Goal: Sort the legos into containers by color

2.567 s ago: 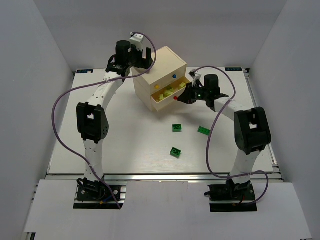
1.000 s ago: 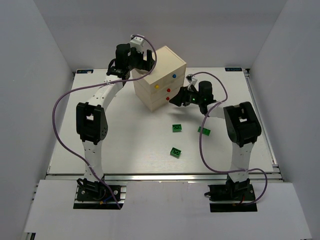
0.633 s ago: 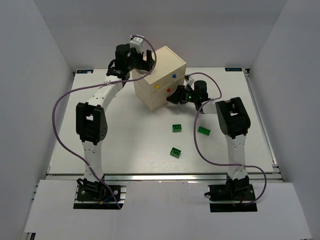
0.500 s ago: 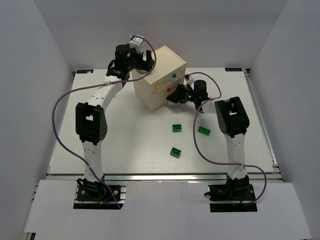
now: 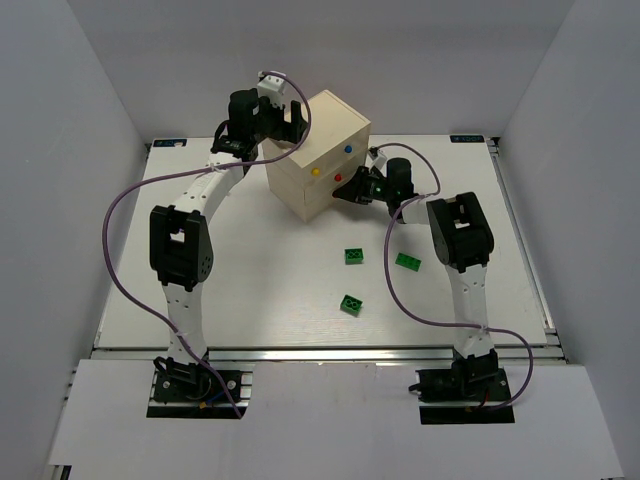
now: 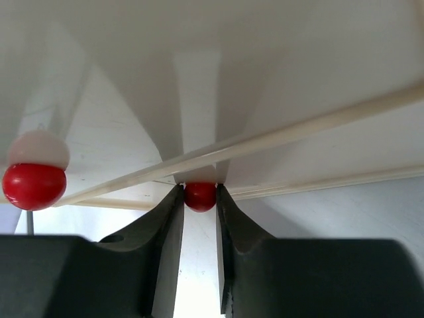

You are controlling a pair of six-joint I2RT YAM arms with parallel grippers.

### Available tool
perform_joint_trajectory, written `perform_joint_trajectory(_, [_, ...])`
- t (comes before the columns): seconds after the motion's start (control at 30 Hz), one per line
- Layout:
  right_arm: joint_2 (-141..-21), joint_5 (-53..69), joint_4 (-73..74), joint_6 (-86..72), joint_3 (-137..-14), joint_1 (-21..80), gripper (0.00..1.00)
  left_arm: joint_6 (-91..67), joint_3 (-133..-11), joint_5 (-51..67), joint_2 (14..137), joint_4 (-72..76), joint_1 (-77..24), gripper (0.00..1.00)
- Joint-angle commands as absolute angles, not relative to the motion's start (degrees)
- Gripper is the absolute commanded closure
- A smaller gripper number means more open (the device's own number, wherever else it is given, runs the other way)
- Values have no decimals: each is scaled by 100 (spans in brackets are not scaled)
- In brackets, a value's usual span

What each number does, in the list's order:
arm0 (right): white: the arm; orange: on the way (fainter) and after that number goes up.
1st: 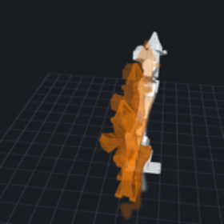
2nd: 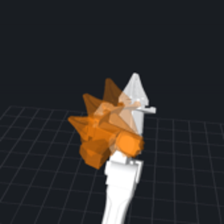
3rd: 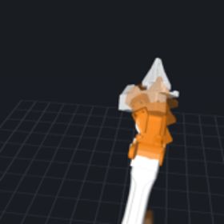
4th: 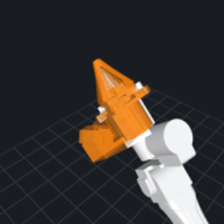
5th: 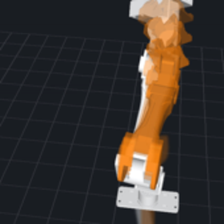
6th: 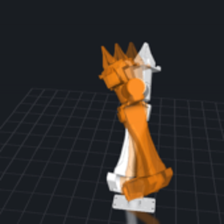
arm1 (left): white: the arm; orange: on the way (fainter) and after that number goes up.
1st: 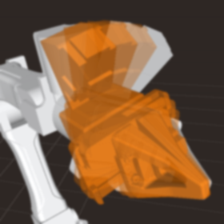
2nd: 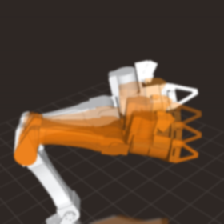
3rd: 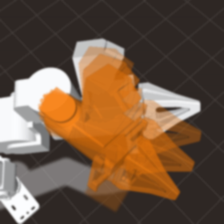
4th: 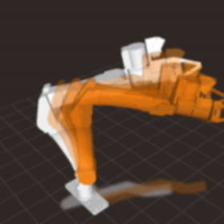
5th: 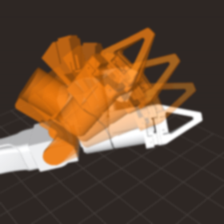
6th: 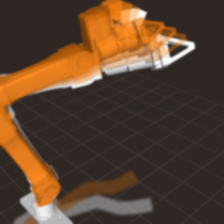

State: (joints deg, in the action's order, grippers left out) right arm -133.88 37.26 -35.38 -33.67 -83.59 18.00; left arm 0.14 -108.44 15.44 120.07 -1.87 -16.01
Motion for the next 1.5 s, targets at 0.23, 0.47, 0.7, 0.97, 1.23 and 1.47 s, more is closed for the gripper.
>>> perform_joint_trajectory(0.23, [-13017,3709,-3894,-3420,-7789,1714,92,-149,-10687,1468,11883,-852,-1608,4])
perform_joint_trajectory(0.47, [-12393,3893,-3920,-3252,-6937,1521,92,-158,-11021,1257,12059,-1011,-1608,5])
perform_joint_trajectory(0.7, [-12067,4086,-3981,-3155,-6434,1380,87,-167,-11048,1213,12076,-1028,-1608,5])
perform_joint_trajectory(0.97, [-11831,4561,-3665,-2839,-6697,1336,11,-334,-11644,870,11936,-1116,-1608,3])
perform_joint_trajectory(1.23, [-10619,4764,-2640,-1814,-6486,1081,32,-790,-11445,98,11111,-660,-1608,3])
perform_joint_trajectory(1.47, [-8661,3859,-11,483,-6338,1037,100,-1291,-9609,-89,9389,-606,-1608,88])
